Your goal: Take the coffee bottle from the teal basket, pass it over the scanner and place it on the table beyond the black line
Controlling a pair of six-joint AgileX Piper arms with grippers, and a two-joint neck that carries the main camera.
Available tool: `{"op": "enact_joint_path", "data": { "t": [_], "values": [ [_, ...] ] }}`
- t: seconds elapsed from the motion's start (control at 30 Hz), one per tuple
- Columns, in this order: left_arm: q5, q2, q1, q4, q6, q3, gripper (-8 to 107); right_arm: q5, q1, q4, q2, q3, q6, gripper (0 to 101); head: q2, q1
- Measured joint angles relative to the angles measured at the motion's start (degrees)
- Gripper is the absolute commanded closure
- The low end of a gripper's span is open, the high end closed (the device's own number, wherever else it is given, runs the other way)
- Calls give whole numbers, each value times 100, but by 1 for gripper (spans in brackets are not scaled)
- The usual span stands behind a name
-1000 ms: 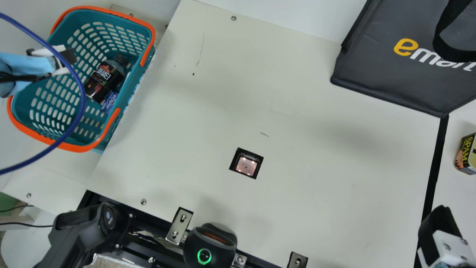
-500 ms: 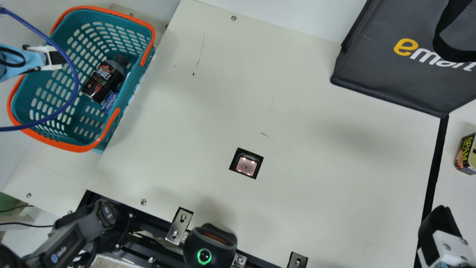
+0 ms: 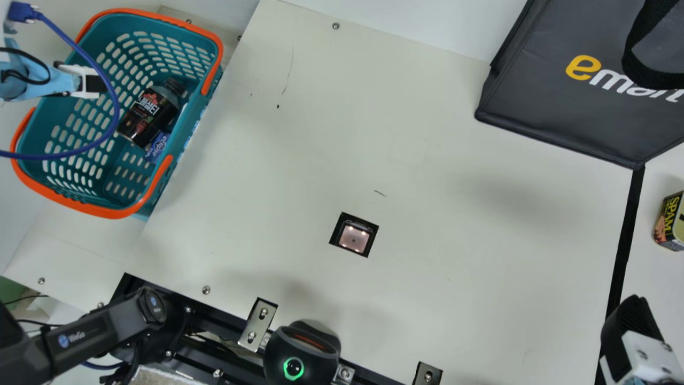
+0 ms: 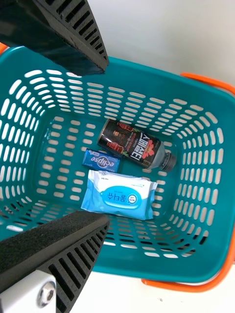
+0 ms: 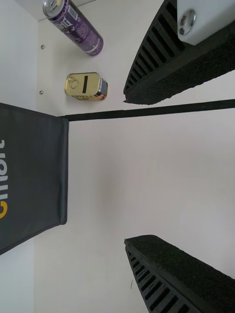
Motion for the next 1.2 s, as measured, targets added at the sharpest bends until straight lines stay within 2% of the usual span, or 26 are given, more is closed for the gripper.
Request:
{"op": "enact_joint_path", "data": {
  "t": [0.5,1.2],
  "values": [
    [-239,890,-292,-61,544,-88,9,0,0,0,0,0,0,6,0,0],
    [-1191,1857,-549,-340,1142,367,9,0,0,0,0,0,0,6,-9,0]
  ]
}}
